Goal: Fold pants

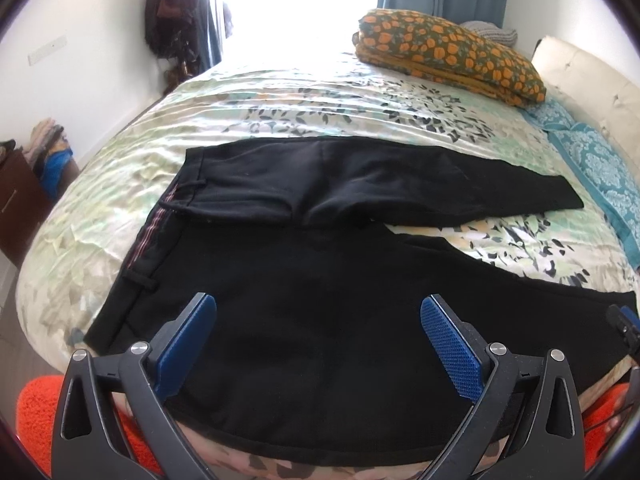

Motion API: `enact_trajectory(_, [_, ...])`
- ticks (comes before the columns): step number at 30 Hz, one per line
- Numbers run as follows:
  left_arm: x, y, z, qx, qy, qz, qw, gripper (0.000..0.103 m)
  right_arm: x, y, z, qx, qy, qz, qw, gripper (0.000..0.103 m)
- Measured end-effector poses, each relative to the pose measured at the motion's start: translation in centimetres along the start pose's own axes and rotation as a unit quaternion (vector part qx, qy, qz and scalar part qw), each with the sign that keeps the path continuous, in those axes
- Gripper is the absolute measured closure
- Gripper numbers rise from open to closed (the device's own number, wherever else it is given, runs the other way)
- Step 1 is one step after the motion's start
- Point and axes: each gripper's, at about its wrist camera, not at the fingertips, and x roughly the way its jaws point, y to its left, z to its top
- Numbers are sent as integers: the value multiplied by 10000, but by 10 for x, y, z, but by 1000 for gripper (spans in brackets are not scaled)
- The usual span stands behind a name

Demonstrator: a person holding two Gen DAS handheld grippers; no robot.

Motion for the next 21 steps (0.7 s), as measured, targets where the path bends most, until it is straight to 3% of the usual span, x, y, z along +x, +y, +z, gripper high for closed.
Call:
enact_trajectory(5, [33, -9, 14, 11, 131, 182, 9997, 1, -2, -18, 34, 81, 41, 225, 9997, 0])
enact_trajectory(9, [56, -17, 16, -157, 295, 104, 9994, 1, 25, -59, 83, 126, 103, 183, 9997, 0])
enact_trajectory(15, [82, -26, 2, -3, 525, 64, 9986, 1, 121, -167, 171, 311, 524, -482, 9970, 0])
enact_trajectory(19, [95, -27, -1, 56, 663, 226, 9975, 1, 196, -235, 237, 231, 1033, -979, 9895, 0])
enact_trajectory(21, [100, -25, -1, -25, 745, 226, 9970, 1, 228, -258, 264, 387, 1254, -962, 9867, 0])
